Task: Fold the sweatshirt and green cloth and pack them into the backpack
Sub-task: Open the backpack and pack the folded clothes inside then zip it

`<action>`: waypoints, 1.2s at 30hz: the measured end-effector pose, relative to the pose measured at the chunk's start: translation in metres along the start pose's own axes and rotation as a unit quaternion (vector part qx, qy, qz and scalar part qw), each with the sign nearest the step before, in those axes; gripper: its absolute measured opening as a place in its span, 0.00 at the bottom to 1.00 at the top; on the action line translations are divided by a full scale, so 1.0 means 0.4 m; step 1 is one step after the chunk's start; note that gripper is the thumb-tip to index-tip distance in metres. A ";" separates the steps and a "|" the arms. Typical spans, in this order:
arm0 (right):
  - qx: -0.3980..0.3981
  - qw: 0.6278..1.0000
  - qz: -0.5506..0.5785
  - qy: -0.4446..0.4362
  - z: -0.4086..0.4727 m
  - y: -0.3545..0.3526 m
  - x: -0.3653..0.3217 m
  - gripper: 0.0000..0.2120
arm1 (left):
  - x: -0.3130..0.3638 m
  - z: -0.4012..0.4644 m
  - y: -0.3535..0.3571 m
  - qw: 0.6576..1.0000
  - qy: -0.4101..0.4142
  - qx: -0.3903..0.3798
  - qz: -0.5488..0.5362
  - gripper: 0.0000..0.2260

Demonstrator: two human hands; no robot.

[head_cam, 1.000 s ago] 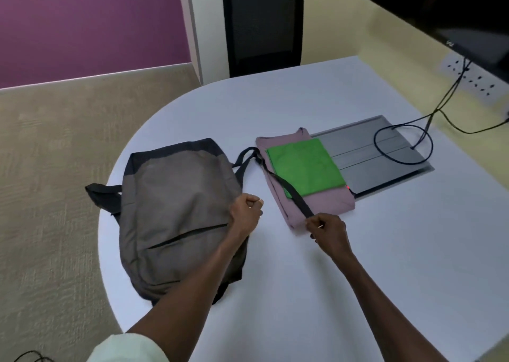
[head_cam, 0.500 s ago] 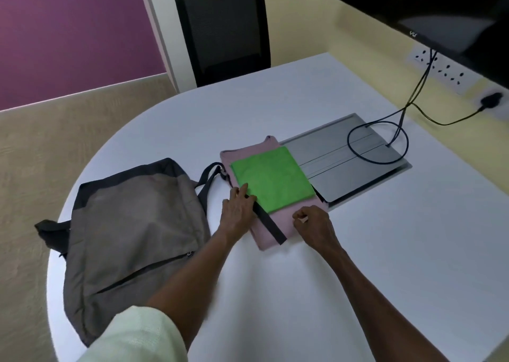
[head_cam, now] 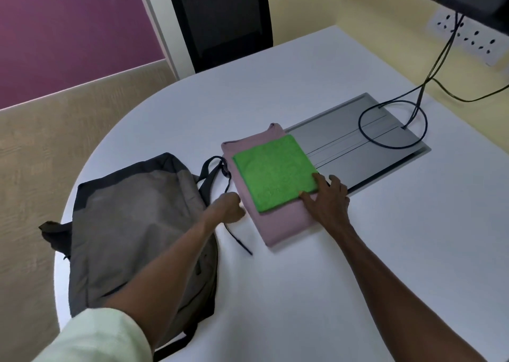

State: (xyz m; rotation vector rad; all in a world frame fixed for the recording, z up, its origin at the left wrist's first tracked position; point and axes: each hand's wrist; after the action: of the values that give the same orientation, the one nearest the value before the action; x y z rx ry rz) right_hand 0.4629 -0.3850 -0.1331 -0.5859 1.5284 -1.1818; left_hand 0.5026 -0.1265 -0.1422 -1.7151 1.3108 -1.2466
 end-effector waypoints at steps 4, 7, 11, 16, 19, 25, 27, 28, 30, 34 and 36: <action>-0.162 0.987 -0.013 -0.002 0.033 0.029 0.021 0.40 | 0.095 -0.042 0.075 0.905 -0.239 0.024 -0.352 0.27; -0.186 0.982 -0.033 -0.020 0.022 0.028 0.037 0.36 | 0.125 -0.068 0.114 0.870 -0.286 0.029 -0.402 0.23; -0.195 0.980 -0.045 -0.005 -0.017 0.003 0.058 0.31 | 0.115 -0.107 0.121 0.883 -0.279 0.038 -0.376 0.15; -0.189 0.982 0.003 0.032 -0.109 -0.030 0.120 0.26 | 0.105 -0.182 0.125 0.881 -0.287 0.020 -0.376 0.11; -0.184 0.981 0.024 0.059 -0.174 -0.057 0.146 0.24 | 0.095 -0.232 0.141 0.849 -0.306 -0.041 -0.428 0.09; -0.200 0.972 0.089 0.088 -0.289 -0.115 0.235 0.15 | 0.035 -0.346 0.161 0.840 -0.302 -0.253 -0.374 0.09; -0.232 0.959 0.121 0.108 -0.320 -0.152 0.240 0.14 | 0.015 -0.365 0.172 0.831 -0.318 -0.260 -0.375 0.15; -0.246 0.952 0.130 0.126 -0.332 -0.164 0.243 0.19 | 0.014 -0.373 0.176 0.825 -0.331 -0.248 -0.385 0.20; -0.242 0.953 0.118 0.139 -0.345 -0.175 0.241 0.23 | 0.022 -0.384 0.190 0.835 -0.340 -0.173 -0.397 0.31; -0.137 0.970 0.133 0.147 -0.335 -0.154 0.229 0.16 | 0.062 -0.399 0.224 0.885 -0.276 -0.002 -0.374 0.34; -0.143 0.953 0.178 0.198 -0.332 -0.139 0.219 0.24 | 0.076 -0.408 0.247 0.900 -0.261 0.020 -0.348 0.34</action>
State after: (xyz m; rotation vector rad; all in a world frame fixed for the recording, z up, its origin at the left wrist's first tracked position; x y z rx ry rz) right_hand 0.3008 -0.4310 -0.1293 -0.2438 2.0697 -0.8328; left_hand 0.3172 -0.1760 -0.1640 -2.3724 0.3487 -1.0199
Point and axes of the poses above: each hand's wrist, its own z-axis towards the middle knuckle, its own y-axis out of the palm, x = y × z, and after that the axes turned 15 degrees about x, right-handed
